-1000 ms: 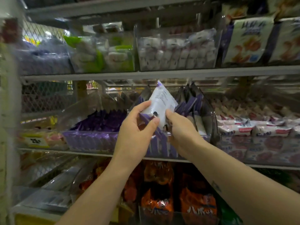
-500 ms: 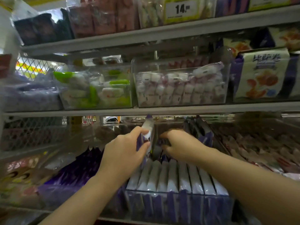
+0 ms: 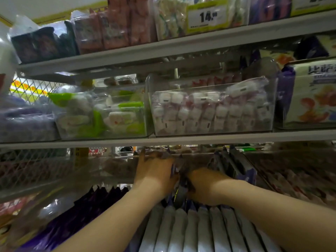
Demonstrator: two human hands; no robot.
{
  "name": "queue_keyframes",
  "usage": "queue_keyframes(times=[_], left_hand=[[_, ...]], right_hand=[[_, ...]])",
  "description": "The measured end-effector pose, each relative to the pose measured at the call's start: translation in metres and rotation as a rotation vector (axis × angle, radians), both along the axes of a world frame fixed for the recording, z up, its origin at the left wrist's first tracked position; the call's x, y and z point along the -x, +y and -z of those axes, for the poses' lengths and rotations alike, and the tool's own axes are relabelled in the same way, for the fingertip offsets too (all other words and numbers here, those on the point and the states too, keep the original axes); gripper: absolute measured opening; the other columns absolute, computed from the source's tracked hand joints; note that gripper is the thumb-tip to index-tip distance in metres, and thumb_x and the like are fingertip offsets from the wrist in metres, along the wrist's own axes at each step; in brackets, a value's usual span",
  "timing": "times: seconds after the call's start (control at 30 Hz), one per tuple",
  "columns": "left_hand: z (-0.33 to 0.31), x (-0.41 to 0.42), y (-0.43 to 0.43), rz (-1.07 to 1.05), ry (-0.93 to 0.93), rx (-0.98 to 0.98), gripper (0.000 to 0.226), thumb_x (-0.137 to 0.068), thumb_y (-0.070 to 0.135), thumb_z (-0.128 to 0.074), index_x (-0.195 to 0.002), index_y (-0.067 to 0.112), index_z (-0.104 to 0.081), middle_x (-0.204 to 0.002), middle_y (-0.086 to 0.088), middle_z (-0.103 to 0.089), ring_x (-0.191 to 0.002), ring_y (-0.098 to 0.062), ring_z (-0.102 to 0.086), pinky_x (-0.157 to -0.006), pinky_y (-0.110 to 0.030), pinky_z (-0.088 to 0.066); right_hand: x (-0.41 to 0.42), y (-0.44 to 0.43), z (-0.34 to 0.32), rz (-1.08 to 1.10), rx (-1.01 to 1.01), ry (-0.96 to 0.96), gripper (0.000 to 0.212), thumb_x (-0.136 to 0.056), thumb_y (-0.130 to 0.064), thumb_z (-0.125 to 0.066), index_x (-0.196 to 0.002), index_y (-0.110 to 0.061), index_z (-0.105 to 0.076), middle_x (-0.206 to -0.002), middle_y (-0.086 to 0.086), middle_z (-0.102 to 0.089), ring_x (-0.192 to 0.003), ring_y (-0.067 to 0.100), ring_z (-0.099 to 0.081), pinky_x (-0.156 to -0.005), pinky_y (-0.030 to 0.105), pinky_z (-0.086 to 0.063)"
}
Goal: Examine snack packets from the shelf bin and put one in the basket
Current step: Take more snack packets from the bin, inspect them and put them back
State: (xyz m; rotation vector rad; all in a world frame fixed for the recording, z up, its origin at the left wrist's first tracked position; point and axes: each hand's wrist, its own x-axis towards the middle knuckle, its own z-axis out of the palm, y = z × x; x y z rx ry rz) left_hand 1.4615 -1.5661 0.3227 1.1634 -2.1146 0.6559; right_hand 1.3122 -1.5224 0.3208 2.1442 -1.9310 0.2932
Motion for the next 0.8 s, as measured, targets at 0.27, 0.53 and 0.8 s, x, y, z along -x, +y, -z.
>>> queue_keyframes(times=[0.27, 0.53, 0.8], left_hand=[[-0.004, 0.012, -0.021, -0.021, -0.203, 0.026, 0.047, -0.087, 0.048, -0.060, -0.128, 0.026, -0.053, -0.141, -0.006, -0.048, -0.132, -0.026, -0.042, -0.110, -0.042, -0.026], [-0.001, 0.007, -0.023, 0.032, -0.289, 0.037, 0.031, -0.090, 0.038, -0.059, -0.117, 0.023, -0.061, -0.127, -0.007, -0.058, -0.110, -0.027, -0.059, -0.078, -0.029, -0.038], [-0.002, 0.009, -0.032, 0.022, -0.302, -0.006, 0.024, -0.098, 0.029, -0.052, -0.115, 0.022, -0.066, -0.126, -0.009, -0.057, -0.108, -0.027, -0.060, -0.073, -0.029, -0.035]], right_hand=[[0.002, -0.004, 0.001, 0.006, -0.009, 0.099, 0.036, -0.093, -0.034, -0.054, -0.125, -0.017, -0.056, -0.126, 0.009, -0.059, -0.111, 0.030, -0.059, -0.085, 0.035, -0.048], [0.002, -0.002, -0.003, -0.009, -0.040, 0.087, 0.034, -0.093, -0.034, -0.055, -0.121, -0.015, -0.059, -0.120, 0.009, -0.062, -0.106, 0.028, -0.060, -0.084, 0.036, -0.050], [0.001, -0.003, -0.003, 0.014, -0.037, 0.066, 0.034, -0.091, -0.032, -0.057, -0.121, -0.017, -0.060, -0.118, 0.007, -0.062, -0.103, 0.028, -0.061, -0.082, 0.036, -0.051]])
